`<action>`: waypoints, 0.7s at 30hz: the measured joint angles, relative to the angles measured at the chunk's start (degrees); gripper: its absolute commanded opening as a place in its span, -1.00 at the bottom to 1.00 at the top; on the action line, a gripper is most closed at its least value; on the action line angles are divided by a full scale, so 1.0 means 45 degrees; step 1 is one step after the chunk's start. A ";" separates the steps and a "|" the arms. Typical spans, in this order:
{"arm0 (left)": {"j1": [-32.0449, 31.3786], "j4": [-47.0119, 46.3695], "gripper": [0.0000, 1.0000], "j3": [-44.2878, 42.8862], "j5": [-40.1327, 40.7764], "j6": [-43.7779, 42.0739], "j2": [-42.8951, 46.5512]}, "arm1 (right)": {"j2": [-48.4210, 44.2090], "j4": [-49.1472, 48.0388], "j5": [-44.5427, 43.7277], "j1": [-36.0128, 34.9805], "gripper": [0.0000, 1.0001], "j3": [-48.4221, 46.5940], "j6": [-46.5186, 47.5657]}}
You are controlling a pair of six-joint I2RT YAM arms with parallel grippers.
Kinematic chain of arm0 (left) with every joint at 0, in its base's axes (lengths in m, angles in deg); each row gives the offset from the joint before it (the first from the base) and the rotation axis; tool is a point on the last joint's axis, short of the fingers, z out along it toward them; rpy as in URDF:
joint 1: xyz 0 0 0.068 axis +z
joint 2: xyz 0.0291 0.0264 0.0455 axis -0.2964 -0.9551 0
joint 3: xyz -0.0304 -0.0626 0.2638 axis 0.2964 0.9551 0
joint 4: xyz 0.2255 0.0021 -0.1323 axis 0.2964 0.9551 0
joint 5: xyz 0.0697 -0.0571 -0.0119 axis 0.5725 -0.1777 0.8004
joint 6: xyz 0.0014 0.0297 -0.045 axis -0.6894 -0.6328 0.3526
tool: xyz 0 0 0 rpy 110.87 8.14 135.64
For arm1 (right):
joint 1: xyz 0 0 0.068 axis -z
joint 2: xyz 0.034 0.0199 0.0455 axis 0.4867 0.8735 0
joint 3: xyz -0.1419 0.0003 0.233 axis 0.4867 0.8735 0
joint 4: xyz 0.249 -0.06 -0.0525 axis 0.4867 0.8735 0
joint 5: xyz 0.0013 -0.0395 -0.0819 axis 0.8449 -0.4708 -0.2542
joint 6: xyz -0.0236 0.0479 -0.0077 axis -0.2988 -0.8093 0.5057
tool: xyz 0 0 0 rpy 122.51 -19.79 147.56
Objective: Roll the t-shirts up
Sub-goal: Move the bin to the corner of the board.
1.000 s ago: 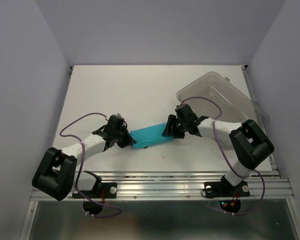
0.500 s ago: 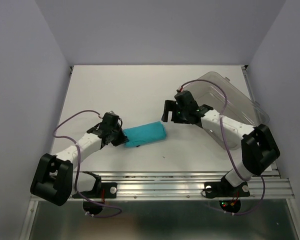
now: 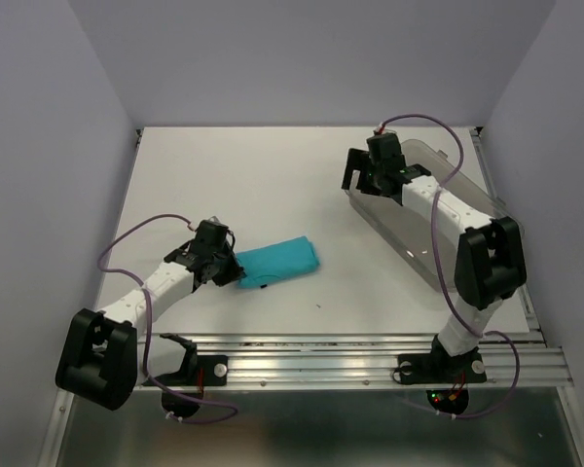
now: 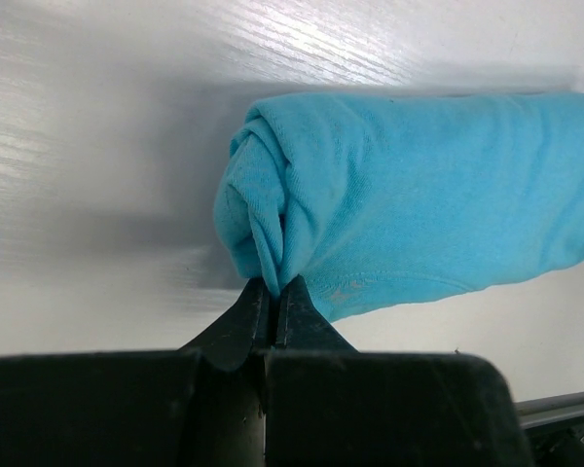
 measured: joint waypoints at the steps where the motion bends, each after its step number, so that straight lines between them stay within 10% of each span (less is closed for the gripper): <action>1: 0.0000 0.0015 -1.00 0.0000 0.0000 -0.0019 0.0024 | 0.0588 0.0092 0.0359 0.0029 0.99 -0.0257 0.0155; 21: 0.0000 0.0019 -1.00 -0.0005 -0.0058 -0.0068 -0.0015 | 0.3264 0.1054 0.4818 -0.1933 0.98 -0.2725 0.1817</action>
